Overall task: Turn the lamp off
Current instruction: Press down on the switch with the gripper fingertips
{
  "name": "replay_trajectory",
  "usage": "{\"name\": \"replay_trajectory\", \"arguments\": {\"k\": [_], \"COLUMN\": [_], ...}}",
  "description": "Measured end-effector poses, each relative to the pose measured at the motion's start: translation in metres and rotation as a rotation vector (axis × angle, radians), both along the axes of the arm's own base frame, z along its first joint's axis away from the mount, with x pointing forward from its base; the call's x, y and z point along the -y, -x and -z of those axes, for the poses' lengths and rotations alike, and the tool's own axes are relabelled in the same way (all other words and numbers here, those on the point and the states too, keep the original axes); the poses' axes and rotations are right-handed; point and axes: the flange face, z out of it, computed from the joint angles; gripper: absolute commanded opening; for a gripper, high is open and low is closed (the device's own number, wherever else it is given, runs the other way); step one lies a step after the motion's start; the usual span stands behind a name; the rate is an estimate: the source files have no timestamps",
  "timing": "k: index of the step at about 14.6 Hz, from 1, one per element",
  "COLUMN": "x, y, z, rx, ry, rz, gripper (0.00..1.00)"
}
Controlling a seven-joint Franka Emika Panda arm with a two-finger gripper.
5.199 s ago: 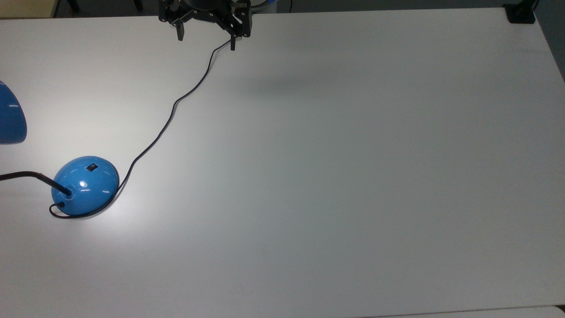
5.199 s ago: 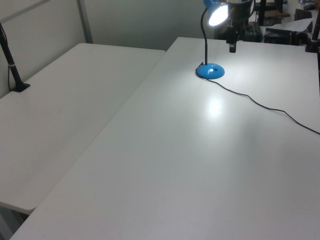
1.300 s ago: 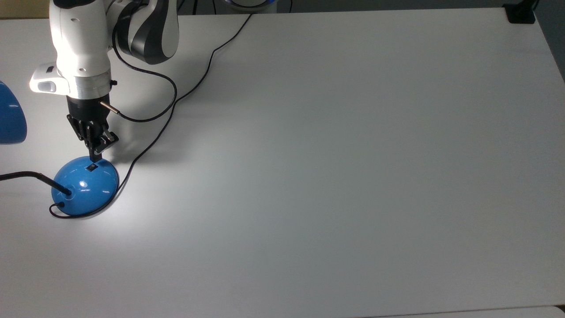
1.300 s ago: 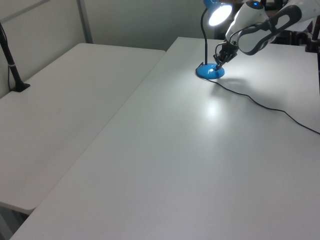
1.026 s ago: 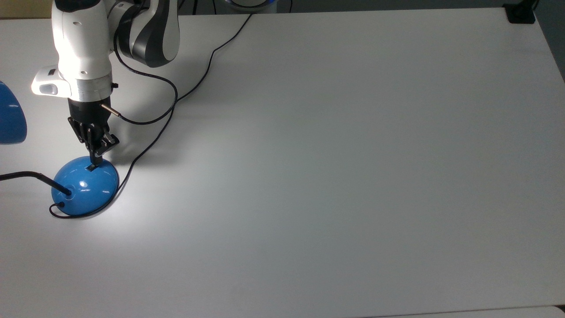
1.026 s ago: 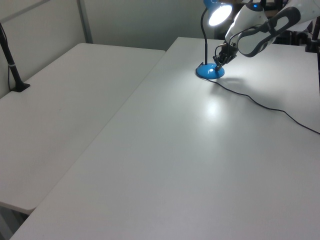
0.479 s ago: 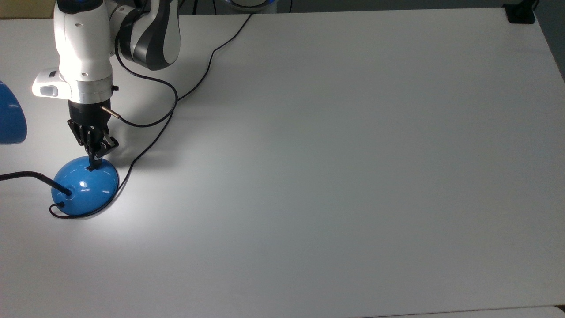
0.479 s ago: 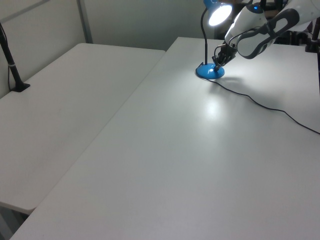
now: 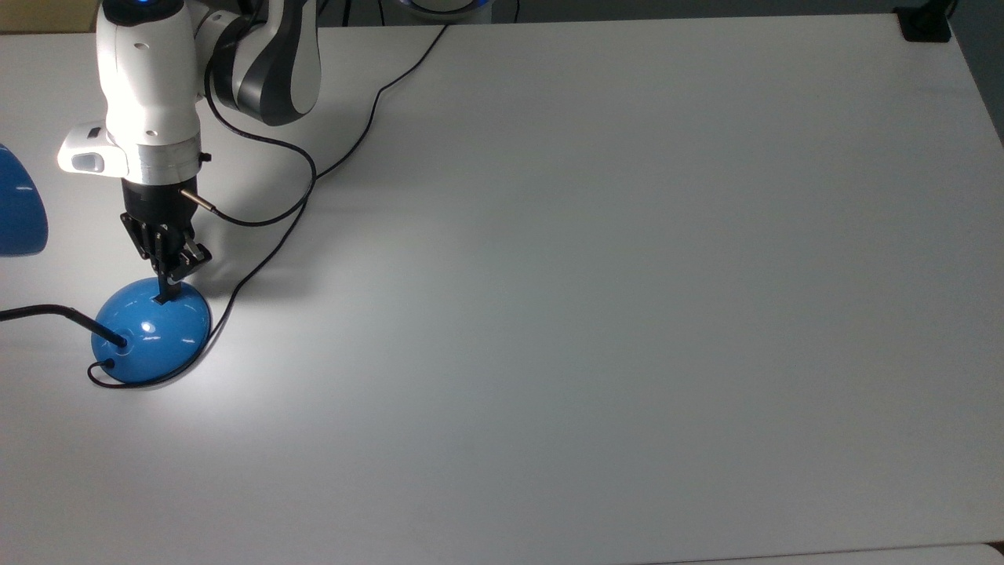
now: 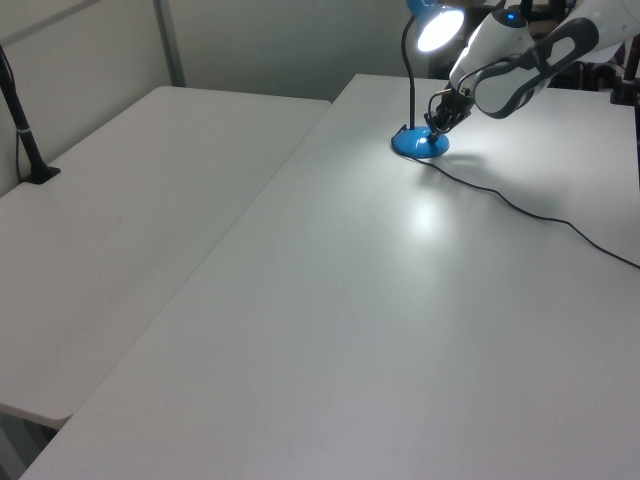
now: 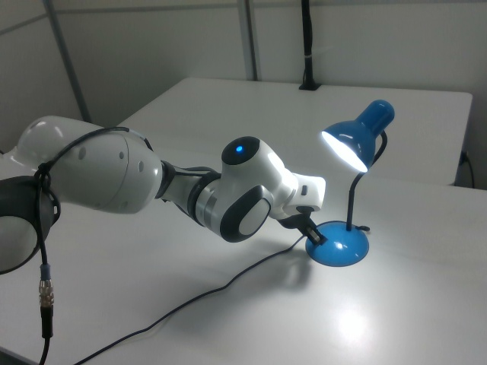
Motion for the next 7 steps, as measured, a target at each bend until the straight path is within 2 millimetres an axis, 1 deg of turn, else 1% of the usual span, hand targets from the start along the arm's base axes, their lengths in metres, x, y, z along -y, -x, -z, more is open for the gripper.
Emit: {"name": "replay_trajectory", "arguments": {"k": [7], "x": [0.0018], "y": [0.0005], "z": [0.0034], "rx": [-0.003], "ry": [-0.002], "rz": [0.003], "gripper": [0.00]}}
